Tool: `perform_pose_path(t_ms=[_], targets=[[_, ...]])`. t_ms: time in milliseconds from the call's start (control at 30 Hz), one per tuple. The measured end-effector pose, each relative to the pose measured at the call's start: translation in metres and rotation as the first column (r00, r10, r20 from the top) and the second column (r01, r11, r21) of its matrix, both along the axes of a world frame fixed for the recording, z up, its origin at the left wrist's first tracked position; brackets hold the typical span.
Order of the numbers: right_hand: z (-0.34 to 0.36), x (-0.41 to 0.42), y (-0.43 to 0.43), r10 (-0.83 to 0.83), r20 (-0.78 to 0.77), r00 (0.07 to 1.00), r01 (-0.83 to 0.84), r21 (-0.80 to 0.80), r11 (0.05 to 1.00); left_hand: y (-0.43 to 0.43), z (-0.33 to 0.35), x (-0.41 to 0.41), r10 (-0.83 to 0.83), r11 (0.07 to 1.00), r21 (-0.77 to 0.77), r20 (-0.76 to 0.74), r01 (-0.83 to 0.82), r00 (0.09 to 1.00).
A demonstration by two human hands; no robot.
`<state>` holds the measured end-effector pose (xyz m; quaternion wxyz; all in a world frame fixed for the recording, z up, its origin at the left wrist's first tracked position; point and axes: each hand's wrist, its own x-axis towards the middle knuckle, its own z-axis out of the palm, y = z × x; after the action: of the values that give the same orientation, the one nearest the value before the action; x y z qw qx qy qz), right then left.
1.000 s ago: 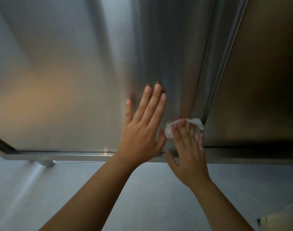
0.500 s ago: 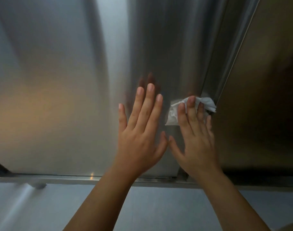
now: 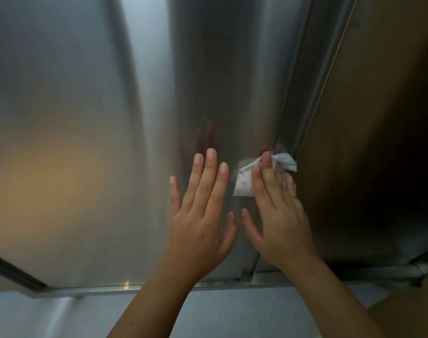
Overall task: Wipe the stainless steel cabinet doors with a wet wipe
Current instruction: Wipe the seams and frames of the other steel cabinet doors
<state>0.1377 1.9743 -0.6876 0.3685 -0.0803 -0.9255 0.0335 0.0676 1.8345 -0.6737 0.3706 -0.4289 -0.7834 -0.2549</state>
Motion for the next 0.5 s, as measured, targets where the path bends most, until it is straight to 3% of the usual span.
perform_pose_path(t_ms=[300,500], targets=[[0.072,0.030,-0.010,-0.003,0.112,0.994,0.010,-0.058,0.998,-0.021,0.104,0.024,-0.046,0.994,-0.089,0.142,0.060,0.989],[0.150,0.048,-0.032,0.014,0.069,0.997,-0.011,-0.045,0.999,-0.038,0.173,0.040,-0.081,0.981,-0.152,0.258,0.123,0.963]])
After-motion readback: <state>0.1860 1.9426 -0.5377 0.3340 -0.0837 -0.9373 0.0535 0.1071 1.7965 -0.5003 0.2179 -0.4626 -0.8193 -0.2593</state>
